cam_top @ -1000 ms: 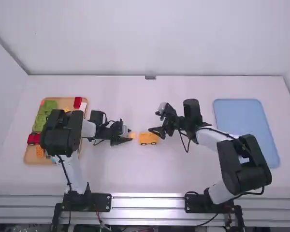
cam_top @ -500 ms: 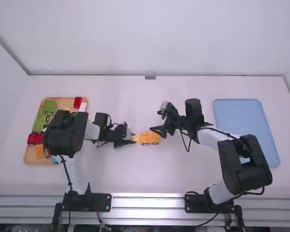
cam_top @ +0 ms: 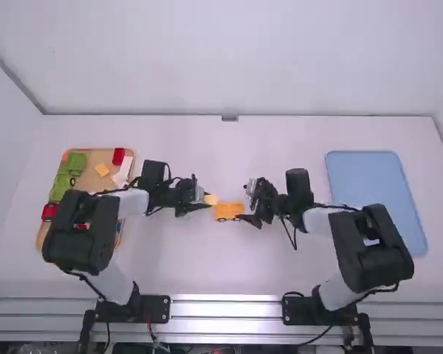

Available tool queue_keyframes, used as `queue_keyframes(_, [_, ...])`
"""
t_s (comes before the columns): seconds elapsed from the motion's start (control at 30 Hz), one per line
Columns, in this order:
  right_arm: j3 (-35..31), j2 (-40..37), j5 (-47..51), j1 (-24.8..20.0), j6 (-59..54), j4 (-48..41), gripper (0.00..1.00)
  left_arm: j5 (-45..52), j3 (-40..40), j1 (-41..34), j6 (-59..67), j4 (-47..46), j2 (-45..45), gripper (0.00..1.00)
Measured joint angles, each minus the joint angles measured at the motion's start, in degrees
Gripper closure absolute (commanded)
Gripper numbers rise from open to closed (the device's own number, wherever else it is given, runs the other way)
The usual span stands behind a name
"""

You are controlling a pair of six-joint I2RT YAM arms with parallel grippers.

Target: Assemble lego blocks to make yellow taxi

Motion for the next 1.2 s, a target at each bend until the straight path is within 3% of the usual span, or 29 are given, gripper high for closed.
queue_keyframes(0.13, [-0.68,7.61,-0.33,1.27,-0.98,9.11,0.02,-0.07,-0.02,-2.73,-1.29,-0.26,0.02,0.82])
queue_keyframes(0.23, [1.31,13.00,-2.27,1.01,-2.27,9.51,0.02,-0.04,-0.02,-3.98,-1.77,-0.13,0.04,0.82])
queue_keyframes(0.47, [9.86,22.03,-5.01,0.52,-8.41,2.43,0.02,-1.36,-0.02,-4.50,-5.38,4.35,1.60,0.82])
queue_keyframes(0.73, [13.70,23.23,-9.01,0.50,-16.55,-6.14,0.00,-1.07,-0.02,-5.70,-8.66,8.17,6.12,0.82])
queue_keyframes(0.83, [13.86,23.23,-9.22,0.50,-18.36,-7.13,0.08,-2.21,-0.02,-7.34,-9.88,9.60,6.80,0.83])
queue_keyframes(0.97, [13.86,23.23,-9.40,0.50,-20.11,-8.17,0.34,-4.63,-0.02,-9.57,-10.86,10.32,6.80,0.84])
queue_keyframes(1.2, [14.10,23.23,-8.85,1.29,-20.26,-9.11,0.46,-8.24,-0.02,-9.86,-12.28,10.45,6.80,0.85])
